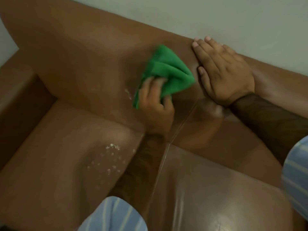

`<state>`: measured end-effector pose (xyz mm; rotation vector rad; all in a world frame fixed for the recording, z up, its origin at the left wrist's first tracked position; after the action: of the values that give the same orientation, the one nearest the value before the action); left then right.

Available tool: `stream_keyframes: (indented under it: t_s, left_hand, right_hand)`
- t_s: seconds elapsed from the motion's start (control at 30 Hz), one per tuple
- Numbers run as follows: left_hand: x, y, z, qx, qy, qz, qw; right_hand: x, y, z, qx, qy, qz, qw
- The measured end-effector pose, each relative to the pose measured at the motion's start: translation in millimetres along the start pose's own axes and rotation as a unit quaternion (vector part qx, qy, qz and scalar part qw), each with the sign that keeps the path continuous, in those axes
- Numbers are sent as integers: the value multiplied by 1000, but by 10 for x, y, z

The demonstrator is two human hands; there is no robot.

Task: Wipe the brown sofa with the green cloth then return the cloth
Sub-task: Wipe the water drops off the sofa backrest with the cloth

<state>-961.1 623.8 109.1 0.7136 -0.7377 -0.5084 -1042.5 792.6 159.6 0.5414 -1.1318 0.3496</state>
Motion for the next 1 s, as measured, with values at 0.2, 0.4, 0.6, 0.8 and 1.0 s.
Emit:
stream_keyframes:
  t_s: [0.2,0.4,0.6,0.8,1.0]
  left_hand:
    - [24,-117,-60,-251,-145,82,954]
    - [891,-1405,830,162,157,56,973]
    - [167,-260,337,-16,58,24,998]
    - [63,103,418,-298,-109,96,944]
    - [226,-37,1196,-55,48,109,991]
  right_hand:
    - [18,-4,-12,4,6,-13,1000]
    - [1,-3,-6,2,5,-20,1000]
    - [-29,4,-6,2,11,-27,1000]
    - [-19,14,-11,2,12,-29,1000]
    - [2,1,-6,2,17,-20,1000]
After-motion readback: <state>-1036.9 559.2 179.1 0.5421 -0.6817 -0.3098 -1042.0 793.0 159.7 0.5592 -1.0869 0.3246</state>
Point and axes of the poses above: each hand's wrist, its own z-axis towards the middle knuckle, its own x-axis out of the back of the hand, y = z × x, the point moved 7 cm from there along z, towards the middle knuckle, and after that the axes turned 1 degree about x, right-handed, at the moved point
